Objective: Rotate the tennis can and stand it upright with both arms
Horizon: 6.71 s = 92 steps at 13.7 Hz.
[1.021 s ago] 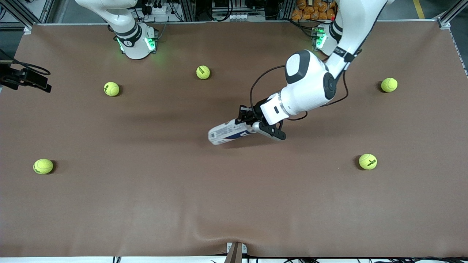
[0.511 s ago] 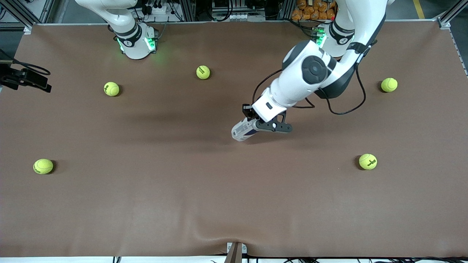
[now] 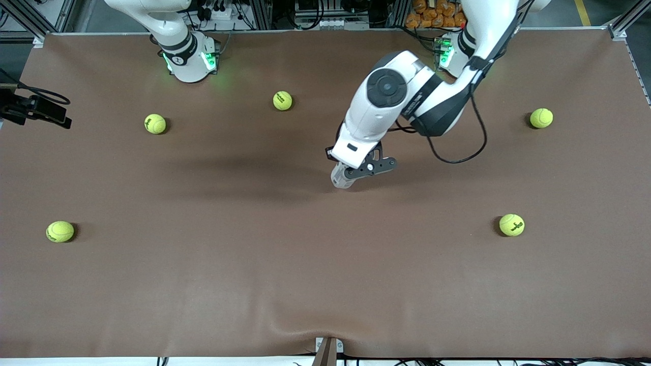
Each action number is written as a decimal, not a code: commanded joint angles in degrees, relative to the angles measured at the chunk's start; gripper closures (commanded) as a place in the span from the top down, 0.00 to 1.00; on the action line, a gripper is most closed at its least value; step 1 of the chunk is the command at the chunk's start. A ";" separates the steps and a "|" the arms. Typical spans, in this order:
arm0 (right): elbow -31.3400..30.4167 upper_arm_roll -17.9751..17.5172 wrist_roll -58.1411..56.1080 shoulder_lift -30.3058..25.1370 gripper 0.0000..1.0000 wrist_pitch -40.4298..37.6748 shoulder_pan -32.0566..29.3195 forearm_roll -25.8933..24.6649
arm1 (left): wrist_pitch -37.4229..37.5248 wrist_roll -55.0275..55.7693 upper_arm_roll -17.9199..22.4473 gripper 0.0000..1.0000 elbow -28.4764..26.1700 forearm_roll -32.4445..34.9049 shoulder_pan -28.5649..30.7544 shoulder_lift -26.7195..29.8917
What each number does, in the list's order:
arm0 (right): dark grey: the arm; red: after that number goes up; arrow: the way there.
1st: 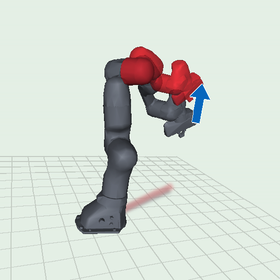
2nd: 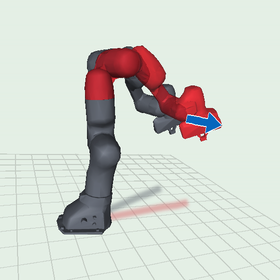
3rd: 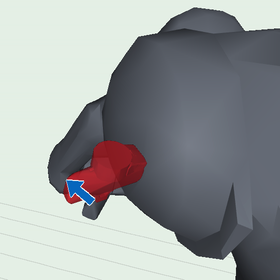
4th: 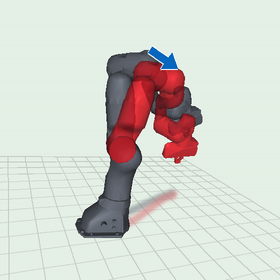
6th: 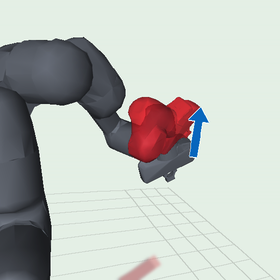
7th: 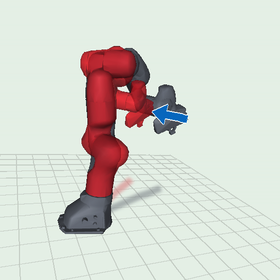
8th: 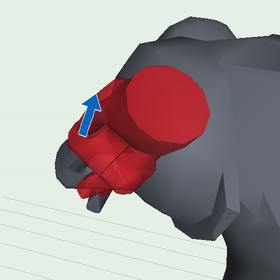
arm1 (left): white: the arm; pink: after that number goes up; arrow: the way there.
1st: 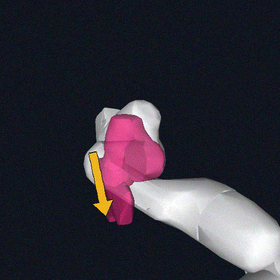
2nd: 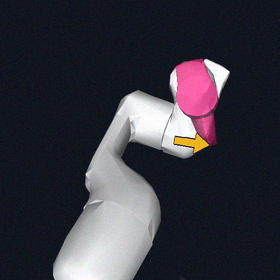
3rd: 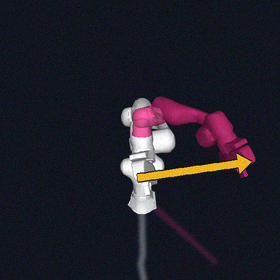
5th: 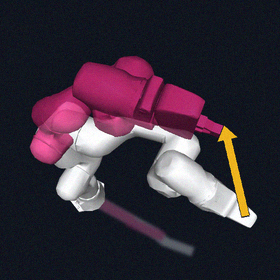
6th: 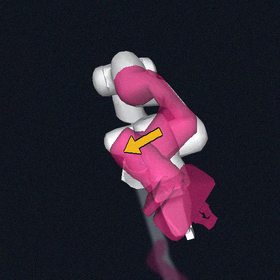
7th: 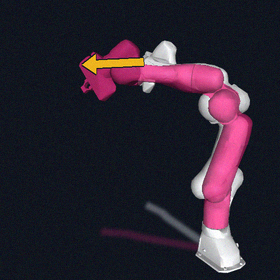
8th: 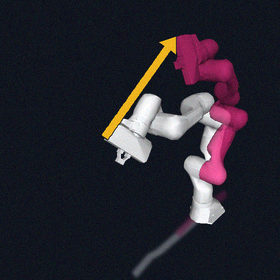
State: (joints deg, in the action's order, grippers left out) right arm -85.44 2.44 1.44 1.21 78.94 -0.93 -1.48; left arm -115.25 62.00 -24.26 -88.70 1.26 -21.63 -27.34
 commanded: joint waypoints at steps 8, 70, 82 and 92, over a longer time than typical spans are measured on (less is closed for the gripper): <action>0.37 0.02 -0.74 0.20 1.00 -0.10 -0.30 -0.10 | 11.45 -0.55 14.24 0.00 9.95 1.55 -14.40 -7.72; 0.45 0.02 -0.65 0.20 1.00 -0.01 -0.38 -0.10 | 22.61 -50.02 19.86 1.00 -5.87 -5.66 28.22 27.78; 0.45 0.02 -0.65 0.20 1.00 -0.01 -0.47 -0.10 | 24.46 -53.56 18.55 1.00 -4.29 -3.72 30.69 28.13; 0.45 0.02 -0.65 0.20 1.00 -0.01 -0.47 -0.10 | 24.55 -53.38 19.07 1.00 -3.67 -3.64 30.69 27.96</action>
